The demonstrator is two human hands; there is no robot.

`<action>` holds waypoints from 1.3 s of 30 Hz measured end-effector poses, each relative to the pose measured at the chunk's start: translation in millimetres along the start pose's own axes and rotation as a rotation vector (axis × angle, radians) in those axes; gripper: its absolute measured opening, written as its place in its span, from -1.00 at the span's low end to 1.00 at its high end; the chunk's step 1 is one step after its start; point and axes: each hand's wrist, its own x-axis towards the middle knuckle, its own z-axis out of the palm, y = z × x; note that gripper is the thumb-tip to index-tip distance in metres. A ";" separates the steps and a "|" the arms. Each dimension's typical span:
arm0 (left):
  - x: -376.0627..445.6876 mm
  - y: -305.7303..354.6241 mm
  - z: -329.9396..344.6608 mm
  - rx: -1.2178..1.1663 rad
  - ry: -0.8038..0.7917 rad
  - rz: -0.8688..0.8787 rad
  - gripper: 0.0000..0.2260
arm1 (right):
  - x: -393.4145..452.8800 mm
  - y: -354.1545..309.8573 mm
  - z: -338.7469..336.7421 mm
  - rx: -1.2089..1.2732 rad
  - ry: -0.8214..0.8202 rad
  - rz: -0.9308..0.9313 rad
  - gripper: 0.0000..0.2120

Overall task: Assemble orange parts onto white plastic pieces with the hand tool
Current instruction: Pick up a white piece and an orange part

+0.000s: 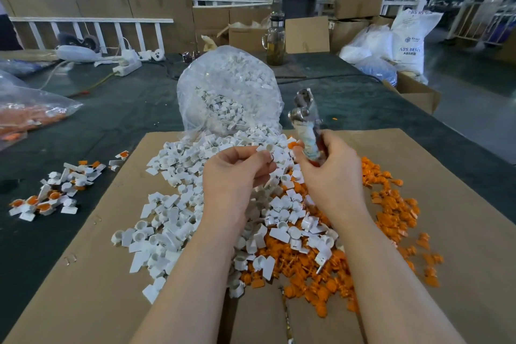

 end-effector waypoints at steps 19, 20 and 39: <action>4.3 2.2 -5.3 0.009 0.036 -0.019 -0.95 | 12.1 51.3 -43.1 -0.596 -0.038 0.486 -0.87; 4.3 2.3 -5.6 0.011 0.036 -0.021 -0.95 | 12.3 52.2 -43.2 -0.601 -0.040 0.490 -0.87; 5.9 -0.5 -4.8 0.011 0.008 -0.026 -0.94 | 29.0 74.9 -44.0 -0.580 0.142 0.563 -0.79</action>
